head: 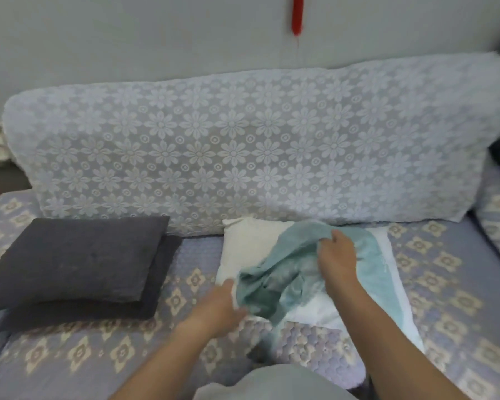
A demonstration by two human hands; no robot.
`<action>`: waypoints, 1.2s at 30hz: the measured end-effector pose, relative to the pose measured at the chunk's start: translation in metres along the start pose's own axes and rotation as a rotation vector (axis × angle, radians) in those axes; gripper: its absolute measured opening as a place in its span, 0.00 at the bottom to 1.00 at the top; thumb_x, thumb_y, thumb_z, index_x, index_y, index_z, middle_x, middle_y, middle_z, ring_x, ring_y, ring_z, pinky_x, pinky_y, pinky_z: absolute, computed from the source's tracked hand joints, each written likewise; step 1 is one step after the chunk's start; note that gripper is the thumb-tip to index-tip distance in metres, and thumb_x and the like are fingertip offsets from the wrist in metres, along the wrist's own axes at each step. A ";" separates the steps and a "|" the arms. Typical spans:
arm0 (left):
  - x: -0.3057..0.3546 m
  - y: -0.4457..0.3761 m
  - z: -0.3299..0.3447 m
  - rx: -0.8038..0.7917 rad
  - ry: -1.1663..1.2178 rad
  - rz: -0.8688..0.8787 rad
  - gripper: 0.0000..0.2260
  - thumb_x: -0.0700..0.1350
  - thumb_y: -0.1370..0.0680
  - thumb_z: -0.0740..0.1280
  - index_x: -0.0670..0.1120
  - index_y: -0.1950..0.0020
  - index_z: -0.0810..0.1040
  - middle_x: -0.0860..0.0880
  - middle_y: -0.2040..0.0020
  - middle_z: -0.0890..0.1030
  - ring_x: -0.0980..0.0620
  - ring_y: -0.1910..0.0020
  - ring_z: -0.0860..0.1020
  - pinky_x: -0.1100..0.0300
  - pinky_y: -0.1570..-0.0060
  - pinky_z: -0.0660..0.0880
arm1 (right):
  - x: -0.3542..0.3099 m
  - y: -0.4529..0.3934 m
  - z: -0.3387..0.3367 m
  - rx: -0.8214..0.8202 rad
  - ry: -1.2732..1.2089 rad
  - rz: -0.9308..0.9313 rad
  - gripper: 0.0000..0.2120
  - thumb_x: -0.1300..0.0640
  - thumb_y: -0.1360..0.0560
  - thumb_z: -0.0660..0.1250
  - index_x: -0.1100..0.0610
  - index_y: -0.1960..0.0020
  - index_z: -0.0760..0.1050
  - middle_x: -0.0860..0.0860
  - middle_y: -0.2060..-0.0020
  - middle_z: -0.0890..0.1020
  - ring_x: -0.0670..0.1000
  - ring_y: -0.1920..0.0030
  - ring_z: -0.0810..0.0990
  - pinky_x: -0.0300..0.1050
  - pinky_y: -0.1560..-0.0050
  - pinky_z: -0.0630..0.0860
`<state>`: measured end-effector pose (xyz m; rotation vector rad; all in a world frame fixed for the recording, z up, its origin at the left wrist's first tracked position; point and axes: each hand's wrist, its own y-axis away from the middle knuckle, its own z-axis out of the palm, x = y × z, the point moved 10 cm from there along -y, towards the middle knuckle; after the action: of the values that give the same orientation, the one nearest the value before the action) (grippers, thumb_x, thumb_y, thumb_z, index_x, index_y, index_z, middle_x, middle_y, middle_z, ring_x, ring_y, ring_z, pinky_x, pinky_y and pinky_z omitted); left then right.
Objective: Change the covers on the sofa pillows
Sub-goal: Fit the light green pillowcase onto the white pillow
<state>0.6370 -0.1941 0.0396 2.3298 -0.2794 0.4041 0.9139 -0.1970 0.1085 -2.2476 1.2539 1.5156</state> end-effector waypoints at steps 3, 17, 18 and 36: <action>0.087 -0.023 -0.034 0.147 0.247 0.209 0.47 0.65 0.27 0.69 0.57 0.18 0.42 0.52 0.20 0.55 0.47 0.23 0.62 0.52 0.29 0.64 | -0.059 0.038 -0.006 -0.191 0.141 -0.280 0.10 0.63 0.24 0.60 0.56 0.49 0.78 0.51 0.53 0.81 0.51 0.52 0.78 0.46 0.49 0.74; 0.253 0.049 -0.238 0.201 0.252 0.582 0.06 0.49 0.20 0.69 0.48 0.52 0.83 0.49 0.54 0.84 0.52 0.55 0.81 0.62 0.58 0.74 | -0.111 -0.009 -0.179 0.167 0.886 -0.413 0.06 0.61 0.25 0.62 0.53 0.56 0.76 0.55 0.54 0.81 0.56 0.58 0.77 0.46 0.60 0.70; 0.256 0.064 -0.236 0.119 0.120 0.595 0.10 0.55 0.22 0.71 0.50 0.50 0.83 0.52 0.52 0.84 0.55 0.55 0.81 0.63 0.57 0.74 | -0.122 -0.009 -0.196 0.272 0.826 -0.420 0.10 0.63 0.25 0.61 0.53 0.54 0.80 0.56 0.53 0.82 0.57 0.59 0.76 0.46 0.60 0.70; 0.117 0.094 -0.293 0.959 0.750 0.286 0.08 0.45 0.19 0.59 0.49 0.43 0.75 0.49 0.49 0.80 0.49 0.51 0.78 0.54 0.56 0.72 | -0.150 0.004 -0.181 0.272 0.041 -0.584 0.18 0.71 0.27 0.59 0.54 0.46 0.77 0.49 0.58 0.79 0.55 0.55 0.76 0.46 0.61 0.65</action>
<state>0.6558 -0.0620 0.3403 2.7787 -0.0300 1.8193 1.0162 -0.2145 0.3198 -2.1956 0.6627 1.0211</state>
